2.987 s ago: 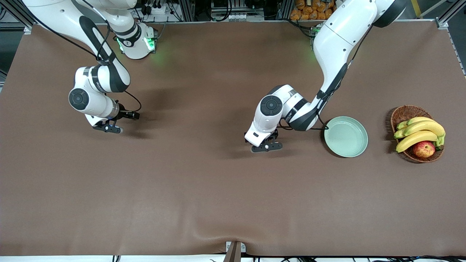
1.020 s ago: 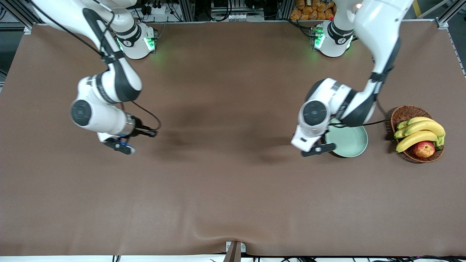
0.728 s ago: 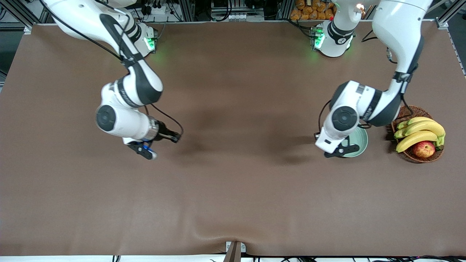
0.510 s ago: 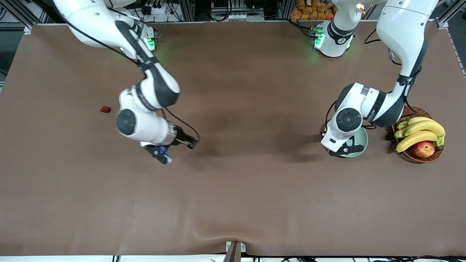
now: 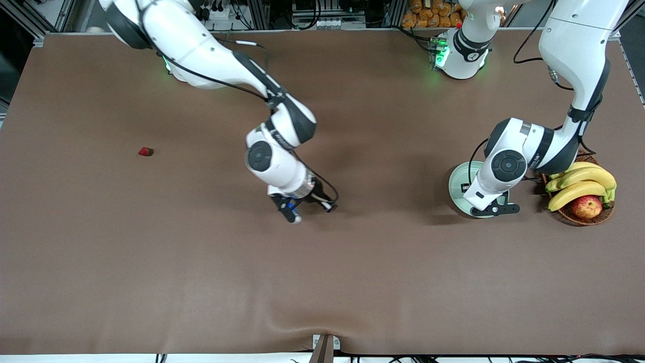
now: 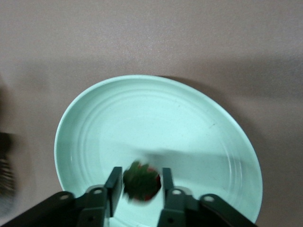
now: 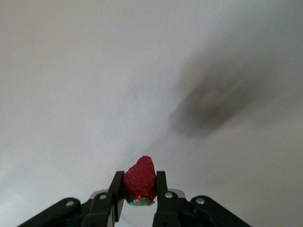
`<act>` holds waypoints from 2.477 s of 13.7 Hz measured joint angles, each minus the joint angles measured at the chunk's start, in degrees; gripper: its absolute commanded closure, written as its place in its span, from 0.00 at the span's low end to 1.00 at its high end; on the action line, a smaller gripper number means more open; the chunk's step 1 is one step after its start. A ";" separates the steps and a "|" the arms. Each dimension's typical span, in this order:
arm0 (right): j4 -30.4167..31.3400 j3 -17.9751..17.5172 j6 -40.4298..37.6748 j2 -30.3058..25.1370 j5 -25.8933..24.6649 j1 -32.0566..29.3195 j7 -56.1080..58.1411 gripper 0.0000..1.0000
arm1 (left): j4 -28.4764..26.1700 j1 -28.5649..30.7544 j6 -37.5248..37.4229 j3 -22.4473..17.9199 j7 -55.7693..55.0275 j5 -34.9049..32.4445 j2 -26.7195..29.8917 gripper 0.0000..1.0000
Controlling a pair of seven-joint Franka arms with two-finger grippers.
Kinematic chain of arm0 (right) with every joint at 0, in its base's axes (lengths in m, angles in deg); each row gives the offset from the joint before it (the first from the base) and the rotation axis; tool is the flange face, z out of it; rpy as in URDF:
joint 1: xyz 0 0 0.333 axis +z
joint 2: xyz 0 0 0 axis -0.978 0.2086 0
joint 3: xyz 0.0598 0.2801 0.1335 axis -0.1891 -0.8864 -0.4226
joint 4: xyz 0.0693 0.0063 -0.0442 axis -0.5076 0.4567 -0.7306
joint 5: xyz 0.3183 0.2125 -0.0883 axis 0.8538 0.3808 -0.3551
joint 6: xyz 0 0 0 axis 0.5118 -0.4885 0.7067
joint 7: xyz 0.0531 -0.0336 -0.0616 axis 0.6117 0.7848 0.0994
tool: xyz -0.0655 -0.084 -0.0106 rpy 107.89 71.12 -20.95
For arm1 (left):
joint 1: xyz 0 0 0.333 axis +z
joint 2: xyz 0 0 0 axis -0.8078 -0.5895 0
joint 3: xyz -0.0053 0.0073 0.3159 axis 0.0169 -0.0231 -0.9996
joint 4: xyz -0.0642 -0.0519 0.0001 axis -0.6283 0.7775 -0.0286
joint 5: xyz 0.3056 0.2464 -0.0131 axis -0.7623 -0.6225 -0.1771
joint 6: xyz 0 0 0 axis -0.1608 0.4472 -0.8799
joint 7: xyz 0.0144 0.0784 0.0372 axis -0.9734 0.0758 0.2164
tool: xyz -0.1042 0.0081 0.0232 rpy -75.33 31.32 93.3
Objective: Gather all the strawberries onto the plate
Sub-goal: 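Drop the strawberry on the plate while the right gripper carries another, then grasp the mid-table strawberry with the left gripper while the right gripper reaches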
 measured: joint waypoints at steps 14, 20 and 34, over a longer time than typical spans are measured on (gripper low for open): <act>-9.05 2.02 6.30 8.13 -3.70 10.64 -10.87 0.00 | 9.97 -0.93 -7.63 4.66 0.34 7.22 2.96 0.00; -11.36 2.42 -4.81 5.56 -6.48 3.44 -11.00 0.00 | 10.54 -2.27 -8.51 7.89 -3.23 10.78 2.07 0.00; -11.59 -20.92 -50.08 -2.77 -27.74 -32.73 13.75 0.00 | 15.69 -20.45 -3.43 8.27 -47.93 13.17 -7.93 0.00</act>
